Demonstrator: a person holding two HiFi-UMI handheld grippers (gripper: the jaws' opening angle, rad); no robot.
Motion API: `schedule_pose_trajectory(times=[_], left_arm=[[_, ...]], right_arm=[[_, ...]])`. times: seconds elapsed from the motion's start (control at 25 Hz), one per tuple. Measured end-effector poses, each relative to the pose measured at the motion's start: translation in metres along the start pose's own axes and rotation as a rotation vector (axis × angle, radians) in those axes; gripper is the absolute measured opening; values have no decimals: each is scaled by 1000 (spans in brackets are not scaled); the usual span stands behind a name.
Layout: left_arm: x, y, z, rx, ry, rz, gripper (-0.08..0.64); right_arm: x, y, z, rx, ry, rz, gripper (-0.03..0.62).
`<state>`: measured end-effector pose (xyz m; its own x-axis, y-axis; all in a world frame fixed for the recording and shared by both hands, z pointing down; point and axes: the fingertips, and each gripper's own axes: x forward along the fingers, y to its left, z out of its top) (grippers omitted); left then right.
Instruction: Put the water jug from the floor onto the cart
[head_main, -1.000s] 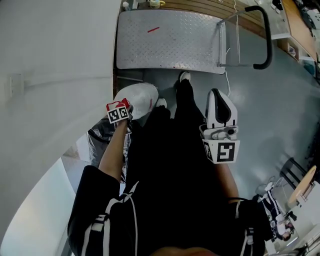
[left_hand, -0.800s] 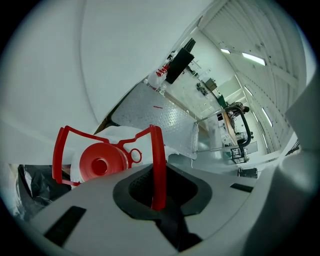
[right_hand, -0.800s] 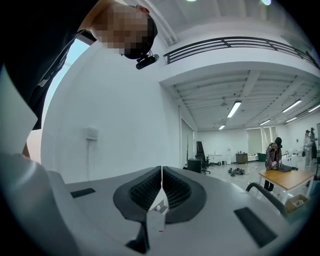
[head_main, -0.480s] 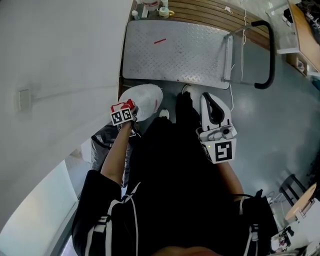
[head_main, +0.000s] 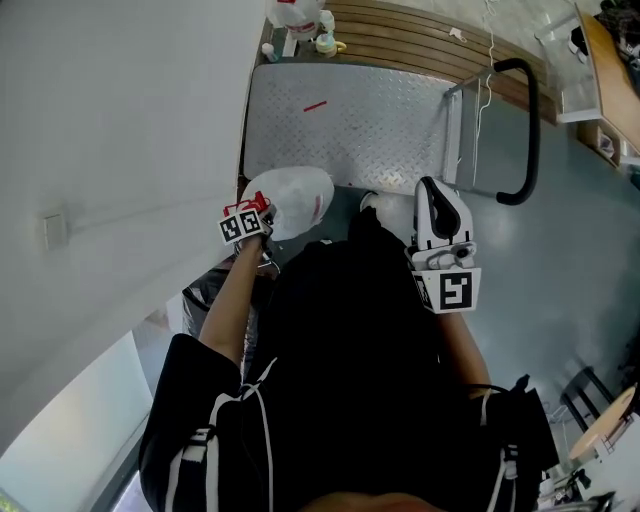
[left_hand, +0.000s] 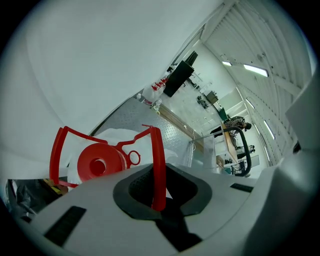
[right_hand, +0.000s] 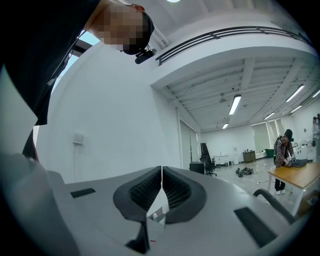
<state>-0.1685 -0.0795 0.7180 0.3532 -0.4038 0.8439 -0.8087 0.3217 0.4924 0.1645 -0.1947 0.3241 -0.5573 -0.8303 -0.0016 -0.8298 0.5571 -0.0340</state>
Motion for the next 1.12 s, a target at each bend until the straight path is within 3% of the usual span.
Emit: schedule_pose_trajectory(times=[0.2,0.56,0.96,1.12], left_arm=[[33,-48,37,27,-17,-6,55],[86,-123,99,83,-124,18,55],[153,-174,156,66,-113,-2,55],[179,-191,162,84,-82,-13,55]], right_arm=[[10,-42,-6,16,-16,-9,20],[11,-111,-13,22,-13,-61,20],[16,-114,-48,148,109,-45,20],[18,-133,-43,135,112,-76,20]])
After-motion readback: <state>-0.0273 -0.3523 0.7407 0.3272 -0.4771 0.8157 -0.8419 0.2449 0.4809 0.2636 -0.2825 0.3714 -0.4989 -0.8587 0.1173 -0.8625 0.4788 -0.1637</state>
